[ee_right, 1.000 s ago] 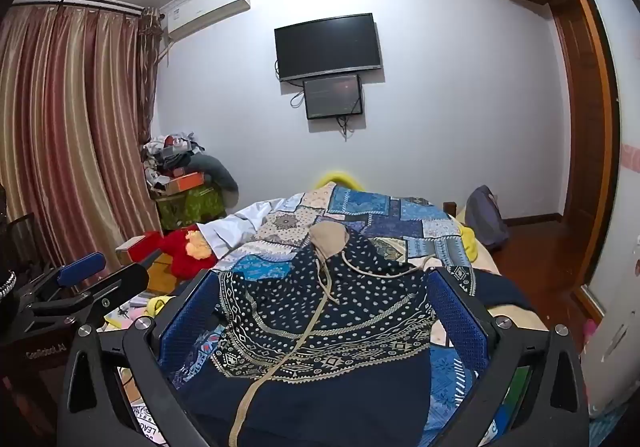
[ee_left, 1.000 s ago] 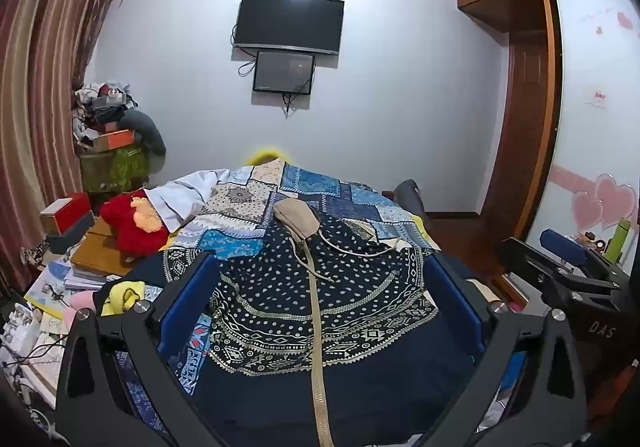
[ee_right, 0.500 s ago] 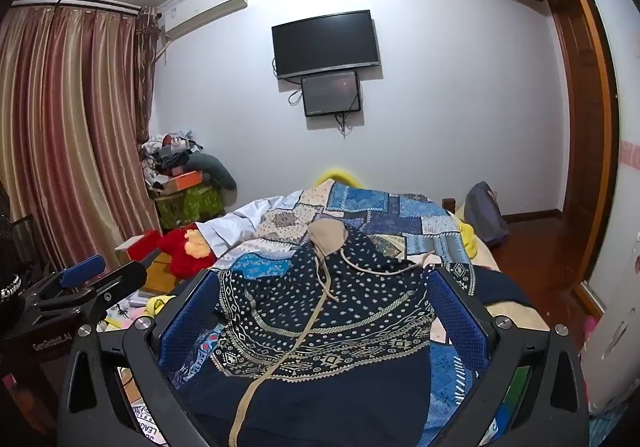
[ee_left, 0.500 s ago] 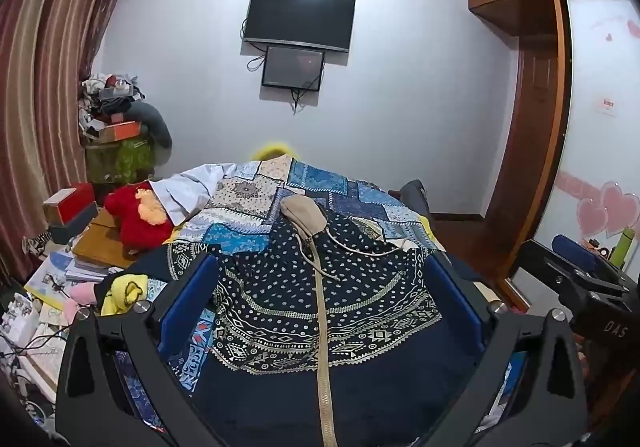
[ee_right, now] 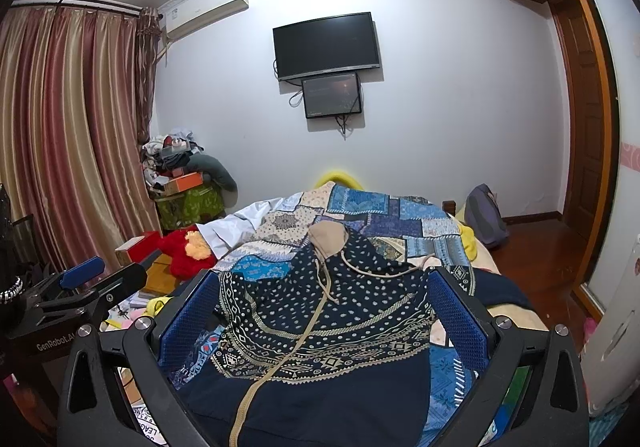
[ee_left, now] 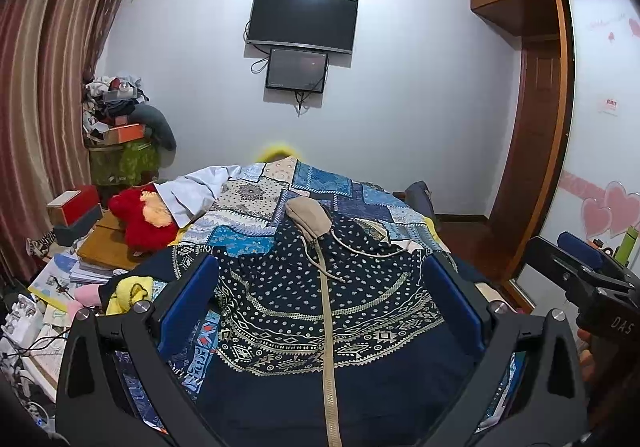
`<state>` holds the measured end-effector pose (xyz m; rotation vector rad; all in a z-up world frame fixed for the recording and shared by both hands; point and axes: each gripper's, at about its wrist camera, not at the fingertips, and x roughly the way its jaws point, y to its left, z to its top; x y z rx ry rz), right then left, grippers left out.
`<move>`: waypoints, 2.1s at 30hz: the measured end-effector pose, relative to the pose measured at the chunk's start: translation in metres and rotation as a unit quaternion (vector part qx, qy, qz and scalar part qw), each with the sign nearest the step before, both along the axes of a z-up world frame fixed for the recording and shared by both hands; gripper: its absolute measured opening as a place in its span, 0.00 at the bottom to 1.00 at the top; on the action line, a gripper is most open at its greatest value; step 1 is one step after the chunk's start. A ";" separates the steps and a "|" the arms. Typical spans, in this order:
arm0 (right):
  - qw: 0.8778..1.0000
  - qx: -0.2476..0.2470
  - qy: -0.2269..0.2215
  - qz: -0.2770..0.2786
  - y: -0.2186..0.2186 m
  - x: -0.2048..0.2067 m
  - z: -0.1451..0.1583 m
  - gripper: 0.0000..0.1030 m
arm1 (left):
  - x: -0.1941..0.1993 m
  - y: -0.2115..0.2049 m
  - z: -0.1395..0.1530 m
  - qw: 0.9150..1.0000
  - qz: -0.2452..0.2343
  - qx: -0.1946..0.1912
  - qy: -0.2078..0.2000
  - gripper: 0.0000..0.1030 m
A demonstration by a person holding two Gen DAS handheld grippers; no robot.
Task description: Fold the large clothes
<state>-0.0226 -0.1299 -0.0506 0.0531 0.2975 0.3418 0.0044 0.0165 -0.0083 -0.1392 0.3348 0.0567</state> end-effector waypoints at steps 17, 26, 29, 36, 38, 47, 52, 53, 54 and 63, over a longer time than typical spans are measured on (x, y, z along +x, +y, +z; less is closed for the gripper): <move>1.000 -0.001 -0.001 0.000 0.001 0.000 -0.001 1.00 | 0.000 0.001 0.003 1.000 -0.003 -0.004 0.001 1.00; 1.000 -0.001 -0.001 0.001 0.002 -0.001 0.006 1.00 | 0.000 -0.001 0.006 1.000 -0.005 -0.003 0.001 1.00; 1.000 -0.001 -0.001 0.001 0.002 -0.001 0.006 1.00 | -0.001 -0.001 0.007 1.000 -0.005 -0.002 0.000 1.00; 1.000 -0.001 -0.001 0.001 0.002 -0.001 0.006 1.00 | -0.003 -0.002 0.008 1.000 -0.007 -0.001 -0.005 1.00; 1.000 -0.001 -0.001 0.001 0.002 -0.001 0.006 1.00 | -0.004 -0.003 0.008 1.000 -0.007 -0.001 -0.005 1.00; 1.000 -0.001 -0.001 0.001 0.002 -0.001 0.005 1.00 | -0.003 -0.003 0.008 1.000 -0.007 -0.001 -0.006 1.00; 1.000 -0.002 0.001 0.000 0.003 -0.001 0.005 1.00 | 0.000 -0.004 0.007 1.000 -0.003 -0.002 -0.003 1.00; 1.000 -0.003 0.002 0.001 0.004 -0.001 0.006 1.00 | 0.001 -0.002 0.006 1.000 -0.002 -0.003 -0.003 1.00; 1.000 -0.004 0.003 0.001 0.005 0.000 0.005 1.00 | 0.003 -0.001 0.006 1.000 0.000 -0.004 -0.001 1.00; 0.999 -0.022 0.029 0.005 0.022 0.032 -0.010 1.00 | 0.025 0.029 -0.008 1.000 0.028 -0.007 0.011 1.00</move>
